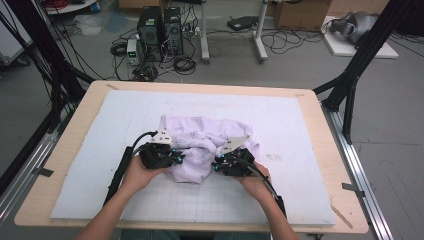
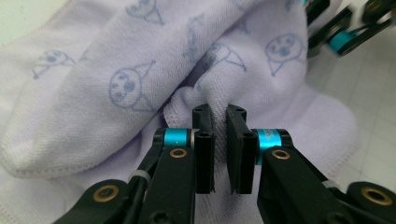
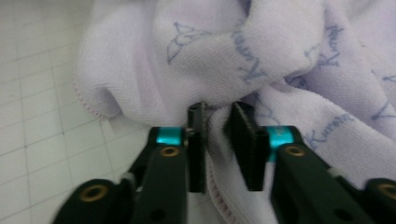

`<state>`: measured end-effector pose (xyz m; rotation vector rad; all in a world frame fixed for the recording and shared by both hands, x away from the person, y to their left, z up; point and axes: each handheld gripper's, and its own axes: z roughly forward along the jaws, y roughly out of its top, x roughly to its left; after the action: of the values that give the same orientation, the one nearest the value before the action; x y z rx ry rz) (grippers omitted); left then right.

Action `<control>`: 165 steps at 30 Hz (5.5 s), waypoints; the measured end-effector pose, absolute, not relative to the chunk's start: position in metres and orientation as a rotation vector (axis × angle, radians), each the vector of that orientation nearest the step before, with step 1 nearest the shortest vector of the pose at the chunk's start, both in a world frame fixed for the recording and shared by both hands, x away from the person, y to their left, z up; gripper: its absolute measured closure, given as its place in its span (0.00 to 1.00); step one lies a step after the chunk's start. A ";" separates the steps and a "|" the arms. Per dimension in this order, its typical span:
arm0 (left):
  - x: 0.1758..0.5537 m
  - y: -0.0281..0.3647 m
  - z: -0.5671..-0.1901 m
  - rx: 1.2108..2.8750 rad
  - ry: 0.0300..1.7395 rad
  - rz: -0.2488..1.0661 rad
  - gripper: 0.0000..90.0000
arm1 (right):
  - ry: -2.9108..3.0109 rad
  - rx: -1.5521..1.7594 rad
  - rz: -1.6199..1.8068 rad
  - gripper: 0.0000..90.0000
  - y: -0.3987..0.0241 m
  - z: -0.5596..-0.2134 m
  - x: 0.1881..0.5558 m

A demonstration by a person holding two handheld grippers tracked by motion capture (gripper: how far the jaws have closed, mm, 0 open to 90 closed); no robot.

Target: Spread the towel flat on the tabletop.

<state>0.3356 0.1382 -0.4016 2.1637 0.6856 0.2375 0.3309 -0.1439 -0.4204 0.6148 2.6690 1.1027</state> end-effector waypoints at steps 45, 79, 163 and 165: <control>0.306 0.236 -0.379 1.912 0.949 0.317 0.95 | 2.461 0.755 1.178 0.96 -0.252 -0.339 0.326; 0.330 0.204 -0.417 2.155 0.888 0.325 0.73 | 2.500 0.711 1.238 0.68 -0.207 -0.381 0.307; 0.166 0.200 -0.379 2.134 0.554 0.249 0.95 | 2.748 0.287 1.382 0.96 -0.216 -0.375 0.195; 0.164 0.198 -0.373 2.138 0.531 0.267 0.85 | 2.725 0.269 1.426 0.86 -0.217 -0.364 0.194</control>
<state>0.1636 0.1984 -0.3725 2.1380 0.5313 0.2674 0.1938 -0.2165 -0.3638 0.2691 2.7252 1.4265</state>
